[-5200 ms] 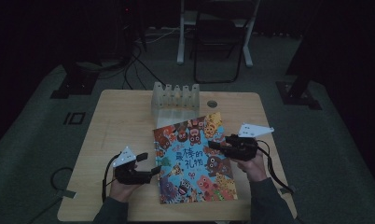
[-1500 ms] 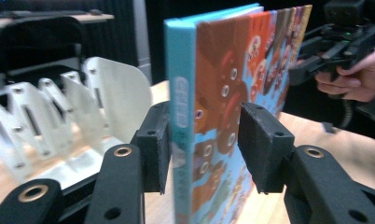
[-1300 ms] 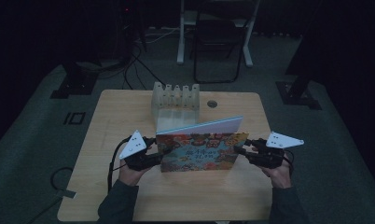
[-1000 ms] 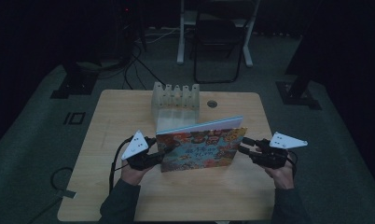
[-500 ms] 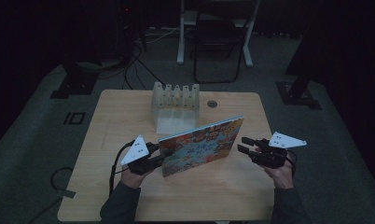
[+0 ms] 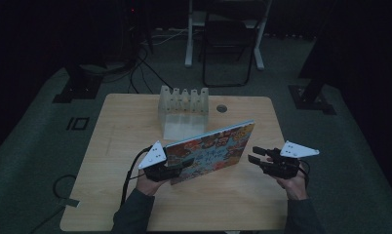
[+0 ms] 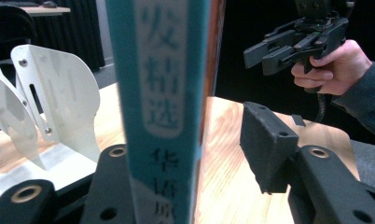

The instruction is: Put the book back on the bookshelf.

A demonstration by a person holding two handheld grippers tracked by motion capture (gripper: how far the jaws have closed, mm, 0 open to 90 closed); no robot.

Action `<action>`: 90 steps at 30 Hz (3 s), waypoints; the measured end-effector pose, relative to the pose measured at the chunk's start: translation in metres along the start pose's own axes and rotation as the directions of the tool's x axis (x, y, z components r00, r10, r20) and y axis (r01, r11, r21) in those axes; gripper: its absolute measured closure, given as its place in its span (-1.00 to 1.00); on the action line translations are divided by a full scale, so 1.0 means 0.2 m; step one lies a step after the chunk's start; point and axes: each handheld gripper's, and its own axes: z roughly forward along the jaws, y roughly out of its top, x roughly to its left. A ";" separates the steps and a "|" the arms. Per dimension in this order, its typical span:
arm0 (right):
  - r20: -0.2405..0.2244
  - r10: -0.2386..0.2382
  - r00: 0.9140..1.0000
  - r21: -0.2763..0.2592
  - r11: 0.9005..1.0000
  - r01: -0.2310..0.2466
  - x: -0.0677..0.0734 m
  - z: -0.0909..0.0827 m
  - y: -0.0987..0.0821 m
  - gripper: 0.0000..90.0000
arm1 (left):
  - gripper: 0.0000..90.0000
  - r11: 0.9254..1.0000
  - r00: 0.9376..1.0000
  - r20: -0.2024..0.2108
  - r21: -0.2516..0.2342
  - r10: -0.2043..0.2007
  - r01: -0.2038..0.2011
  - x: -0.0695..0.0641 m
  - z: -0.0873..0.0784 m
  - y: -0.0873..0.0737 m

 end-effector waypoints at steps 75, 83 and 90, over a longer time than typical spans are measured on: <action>0.073 0.098 0.992 0.116 0.988 -0.106 0.01 -0.13 -0.40 0.22 | 0.65 0.997 0.999 0.033 -0.078 -0.024 0.027 -0.02 0.11 -0.16; 0.078 0.098 0.992 0.144 0.984 -0.109 0.01 -0.11 -0.42 0.21 | 0.65 0.995 0.998 0.061 -0.092 -0.019 0.024 -0.05 0.14 -0.19; 0.083 0.101 0.991 0.159 0.981 -0.113 0.01 -0.11 -0.44 0.20 | 0.66 0.997 0.998 0.067 -0.075 -0.020 0.025 -0.07 0.18 -0.21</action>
